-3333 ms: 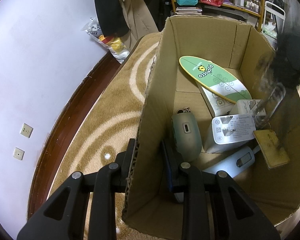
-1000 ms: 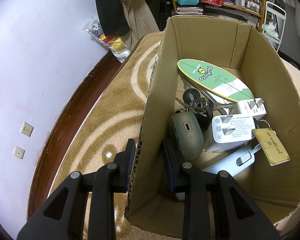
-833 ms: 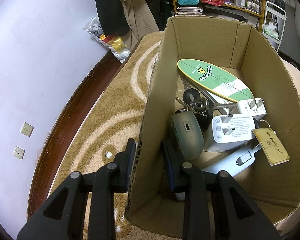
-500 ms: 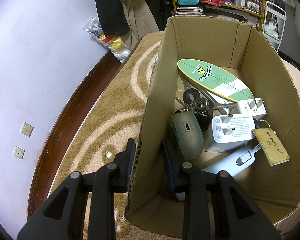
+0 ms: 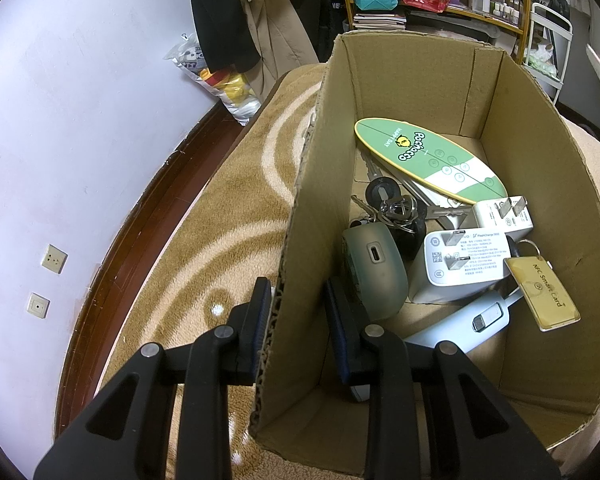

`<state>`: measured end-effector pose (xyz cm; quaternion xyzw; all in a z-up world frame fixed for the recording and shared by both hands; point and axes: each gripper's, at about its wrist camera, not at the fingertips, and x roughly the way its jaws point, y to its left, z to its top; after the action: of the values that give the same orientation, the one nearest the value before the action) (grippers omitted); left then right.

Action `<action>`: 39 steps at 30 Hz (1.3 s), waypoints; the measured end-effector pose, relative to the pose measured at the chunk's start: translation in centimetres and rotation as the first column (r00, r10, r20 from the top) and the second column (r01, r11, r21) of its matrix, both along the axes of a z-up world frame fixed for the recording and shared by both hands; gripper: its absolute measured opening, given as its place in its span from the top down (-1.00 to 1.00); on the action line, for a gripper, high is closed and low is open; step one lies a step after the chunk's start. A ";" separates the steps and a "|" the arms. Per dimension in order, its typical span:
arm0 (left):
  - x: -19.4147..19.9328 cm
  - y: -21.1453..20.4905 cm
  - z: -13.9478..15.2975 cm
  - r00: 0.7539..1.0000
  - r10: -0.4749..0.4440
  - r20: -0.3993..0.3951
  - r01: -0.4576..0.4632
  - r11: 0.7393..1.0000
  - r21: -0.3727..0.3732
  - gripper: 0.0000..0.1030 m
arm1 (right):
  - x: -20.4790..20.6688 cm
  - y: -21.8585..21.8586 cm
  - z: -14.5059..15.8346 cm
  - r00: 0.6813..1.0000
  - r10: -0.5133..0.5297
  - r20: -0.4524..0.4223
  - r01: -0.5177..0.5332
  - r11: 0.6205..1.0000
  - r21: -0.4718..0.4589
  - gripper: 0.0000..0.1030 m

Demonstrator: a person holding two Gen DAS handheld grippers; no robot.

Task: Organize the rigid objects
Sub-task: 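Carry the white remote over the box and drop it inside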

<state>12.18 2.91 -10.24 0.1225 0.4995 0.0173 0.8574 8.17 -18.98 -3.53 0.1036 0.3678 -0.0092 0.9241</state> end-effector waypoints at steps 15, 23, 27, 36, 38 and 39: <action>0.0 0.0 0.0 1.000 0.001 -0.001 -0.001 1.000 0.000 0.47 | -0.6 6.2 0.2 0.986 0.167 0.008 -0.168 0.984 0.056 0.15; 0.0 0.2 0.0 1.000 0.000 0.000 0.000 1.000 0.001 0.47 | -0.7 6.8 -0.4 0.978 0.208 0.014 -0.208 0.974 0.088 0.15; 0.0 0.3 0.0 1.000 0.000 0.000 0.000 1.000 0.001 0.47 | -0.6 6.7 -0.6 0.979 0.205 0.013 -0.205 0.974 0.098 0.15; -0.1 0.3 0.1 1.000 0.002 0.003 -0.002 1.000 0.003 0.47 | -0.8 6.5 -0.5 0.976 0.218 0.020 -0.218 0.968 0.122 0.15; -0.1 0.3 0.2 1.000 0.002 0.001 -0.002 1.000 0.000 0.47 | -0.9 6.7 -0.5 0.975 0.221 0.020 -0.222 0.969 0.109 0.15; -0.1 0.4 0.2 1.000 0.004 0.002 -0.004 1.000 0.001 0.47 | -0.9 6.8 -0.5 0.975 0.222 0.018 -0.223 0.969 0.104 0.15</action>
<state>12.04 3.29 -10.04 0.1220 0.4988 0.0192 0.8579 7.24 -12.14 -4.02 0.1105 0.3743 0.1144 0.9136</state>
